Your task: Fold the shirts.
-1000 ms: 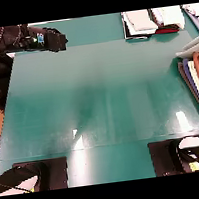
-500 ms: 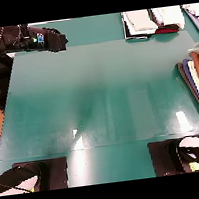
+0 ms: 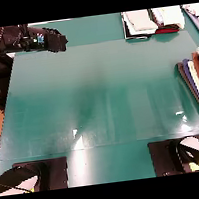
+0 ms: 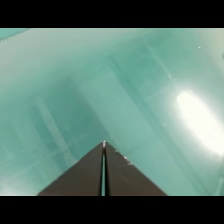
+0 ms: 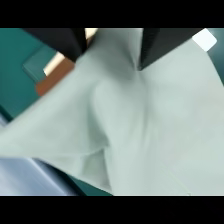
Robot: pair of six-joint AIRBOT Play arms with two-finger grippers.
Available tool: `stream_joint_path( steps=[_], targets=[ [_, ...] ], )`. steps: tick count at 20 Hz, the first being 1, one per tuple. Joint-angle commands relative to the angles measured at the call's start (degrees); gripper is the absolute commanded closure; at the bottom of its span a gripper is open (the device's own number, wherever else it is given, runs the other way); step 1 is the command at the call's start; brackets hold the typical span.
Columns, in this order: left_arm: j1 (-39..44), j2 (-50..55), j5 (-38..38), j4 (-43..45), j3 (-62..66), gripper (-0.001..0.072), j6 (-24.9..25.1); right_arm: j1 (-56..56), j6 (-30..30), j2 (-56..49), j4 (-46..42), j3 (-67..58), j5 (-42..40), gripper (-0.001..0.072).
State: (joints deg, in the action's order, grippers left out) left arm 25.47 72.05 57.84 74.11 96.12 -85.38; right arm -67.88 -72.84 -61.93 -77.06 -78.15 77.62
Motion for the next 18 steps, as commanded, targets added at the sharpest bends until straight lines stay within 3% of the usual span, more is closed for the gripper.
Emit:
stream_joint_path(
  steps=[1,2,7,10,14,15,16,17,18],
  targets=[
    [0.0,0.0,0.1,0.0,0.0,0.0683,0.4,-3.4,0.0,2.4,-2.3,6.8,-1.7,0.0225],
    [0.0,0.0,0.1,0.0,0.0,0.0683,0.4,-3.3,0.0,2.4,-1.2,6.8,-2.2,0.0191],
    [0.0,0.0,-0.6,0.0,0.0,0.0683,0.3,7.3,0.0,-0.2,14.6,-1.2,-4.1,0.0187],
    [0.0,0.0,-0.5,0.1,0.0,0.0682,0.3,23.6,0.0,-2.3,21.1,-7.2,-4.1,0.0188],
    [0.0,0.0,-0.4,0.0,0.0,0.0683,0.3,48.0,0.0,-5.0,18.9,-12.3,-5.9,0.019],
    [0.0,0.0,-0.3,0.0,0.0,0.0683,0.3,53.4,0.0,-5.7,17.8,-13.2,-6.5,0.0218],
    [0.0,0.0,-0.4,0.0,0.0,0.0682,0.3,58.0,0.0,-6.4,16.7,-14.0,-6.5,0.0293],
    [0.0,0.0,-0.4,0.0,0.0,0.0682,0.3,62.0,0.0,-6.9,15.5,-14.6,-6.4,0.0388],
    [0.0,0.0,-0.4,0.0,0.0,0.0682,0.3,65.9,0.0,-7.3,14.3,-15.1,-6.3,0.055]
  ],
)
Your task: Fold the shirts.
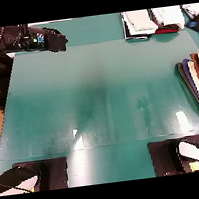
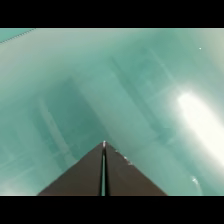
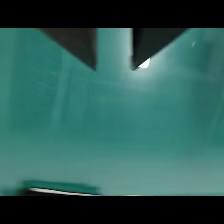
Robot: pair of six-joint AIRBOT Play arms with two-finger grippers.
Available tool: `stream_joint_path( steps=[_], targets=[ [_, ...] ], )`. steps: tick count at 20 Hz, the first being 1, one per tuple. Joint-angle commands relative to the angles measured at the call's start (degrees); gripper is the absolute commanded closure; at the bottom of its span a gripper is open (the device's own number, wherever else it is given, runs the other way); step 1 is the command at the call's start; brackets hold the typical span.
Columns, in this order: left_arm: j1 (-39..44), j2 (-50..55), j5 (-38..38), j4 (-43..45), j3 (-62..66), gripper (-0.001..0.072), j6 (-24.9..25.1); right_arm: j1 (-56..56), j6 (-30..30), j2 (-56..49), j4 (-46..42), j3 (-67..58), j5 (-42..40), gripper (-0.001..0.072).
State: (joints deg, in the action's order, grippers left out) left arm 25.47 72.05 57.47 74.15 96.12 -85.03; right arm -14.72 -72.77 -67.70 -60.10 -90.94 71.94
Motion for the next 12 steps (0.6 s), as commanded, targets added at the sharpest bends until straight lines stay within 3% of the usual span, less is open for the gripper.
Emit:
stream_joint_path(
  steps=[1,5,12],
  targets=[
    [0.0,0.0,0.0,0.0,0.0,0.0683,0.0,15.9,0.0,-1.7,-3.8,-2.3,-0.7,0.0691],
    [0.0,0.0,0.0,0.0,0.0,0.0683,0.0,22.4,0.0,-1.9,-7.4,-2.3,-0.9,0.0691],
    [0.0,0.0,0.0,0.0,0.0,0.0682,0.0,22.7,0.0,-1.9,-7.4,-2.2,-0.9,0.0691]
  ],
)
